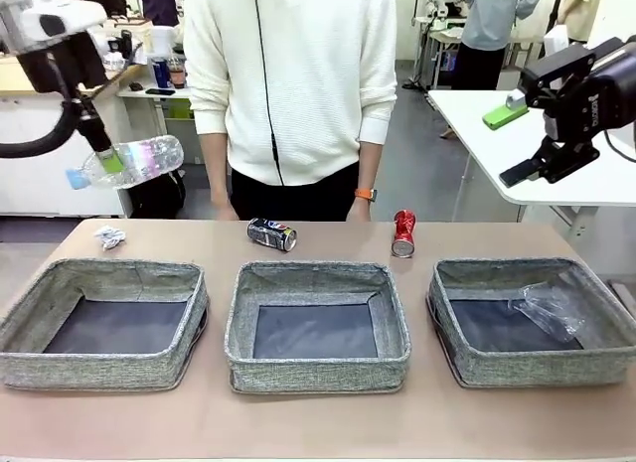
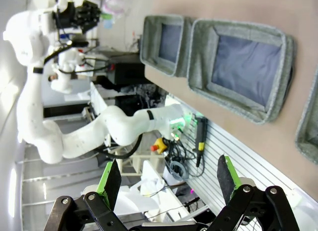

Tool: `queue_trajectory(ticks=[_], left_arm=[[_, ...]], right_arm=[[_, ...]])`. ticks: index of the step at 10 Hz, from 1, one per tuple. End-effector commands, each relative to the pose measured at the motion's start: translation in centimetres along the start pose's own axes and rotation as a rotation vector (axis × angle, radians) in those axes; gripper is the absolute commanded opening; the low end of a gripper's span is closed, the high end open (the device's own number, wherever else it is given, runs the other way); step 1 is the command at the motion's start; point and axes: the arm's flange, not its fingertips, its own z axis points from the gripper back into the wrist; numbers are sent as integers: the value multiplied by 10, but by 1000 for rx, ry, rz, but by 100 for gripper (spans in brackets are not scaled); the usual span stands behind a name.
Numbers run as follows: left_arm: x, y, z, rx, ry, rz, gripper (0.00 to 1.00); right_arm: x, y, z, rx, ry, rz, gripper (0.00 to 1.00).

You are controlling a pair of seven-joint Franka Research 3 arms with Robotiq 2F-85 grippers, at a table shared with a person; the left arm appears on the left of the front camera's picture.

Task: Sort the waste into the appropriate baskets.
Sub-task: Pick up the waste item pointed out by the person.

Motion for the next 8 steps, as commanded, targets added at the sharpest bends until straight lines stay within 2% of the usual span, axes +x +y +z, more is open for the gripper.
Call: queue_trajectory(ticks=[1, 2, 3, 6, 7, 8], left_arm=[[-20, -31, -10, 252, -31, 188, 0], [-30, -22, 0, 216, -69, 172, 0], [-6, -15, 6, 101, -59, 105, 0], [-6, -15, 6, 101, -59, 105, 0], [-8, -22, 0, 122, -76, 130, 15], [10, -44, -7, 91, -73, 252, 15]], right_arm=[[1, 2, 0, 27, -3, 6, 100], [1, 2, 0, 27, -3, 6, 100], [1, 2, 0, 27, -3, 6, 100], [1, 2, 0, 27, -3, 6, 100], [1, 2, 0, 27, -3, 6, 100], [1, 2, 0, 27, -3, 6, 100]])
